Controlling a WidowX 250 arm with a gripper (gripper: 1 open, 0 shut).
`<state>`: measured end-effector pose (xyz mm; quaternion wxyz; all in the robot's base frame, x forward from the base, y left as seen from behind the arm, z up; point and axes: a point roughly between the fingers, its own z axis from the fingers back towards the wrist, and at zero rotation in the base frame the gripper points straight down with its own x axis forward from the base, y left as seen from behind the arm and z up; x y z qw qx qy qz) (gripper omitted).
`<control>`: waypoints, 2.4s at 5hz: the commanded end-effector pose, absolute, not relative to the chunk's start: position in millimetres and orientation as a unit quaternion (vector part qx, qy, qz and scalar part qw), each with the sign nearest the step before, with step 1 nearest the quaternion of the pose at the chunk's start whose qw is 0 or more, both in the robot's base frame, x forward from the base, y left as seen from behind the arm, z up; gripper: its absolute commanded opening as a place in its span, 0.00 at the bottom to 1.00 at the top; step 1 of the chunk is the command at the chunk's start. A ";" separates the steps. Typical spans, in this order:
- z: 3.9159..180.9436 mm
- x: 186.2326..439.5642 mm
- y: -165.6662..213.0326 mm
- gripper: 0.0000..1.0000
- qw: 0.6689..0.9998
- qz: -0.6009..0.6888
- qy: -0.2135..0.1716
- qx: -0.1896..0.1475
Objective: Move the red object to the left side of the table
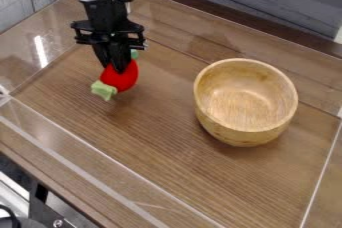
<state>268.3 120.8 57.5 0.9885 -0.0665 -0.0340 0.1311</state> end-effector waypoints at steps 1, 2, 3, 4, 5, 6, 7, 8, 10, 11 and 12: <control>67.4 276.0 135.4 0.00 0.988 0.131 -0.056 -0.053; 61.5 276.2 139.3 0.00 0.990 0.118 -0.053 -0.052; 55.2 275.5 144.1 0.00 0.992 0.107 -0.051 -0.052; 56.8 272.0 147.6 0.00 0.991 0.114 -0.049 -0.052; 57.3 268.0 151.9 0.00 0.990 0.120 -0.047 -0.052; 59.6 272.0 162.0 0.00 0.993 0.101 -0.043 -0.052; 63.8 275.8 169.5 0.00 0.994 0.083 -0.040 -0.055; 56.7 271.3 168.3 0.00 0.993 0.096 -0.039 -0.056; 50.5 268.2 171.3 0.00 0.991 0.113 -0.037 -0.058; 50.8 261.3 177.4 1.00 0.990 0.124 -0.033 -0.052; 52.0 254.4 183.2 1.00 0.989 0.134 -0.031 -0.045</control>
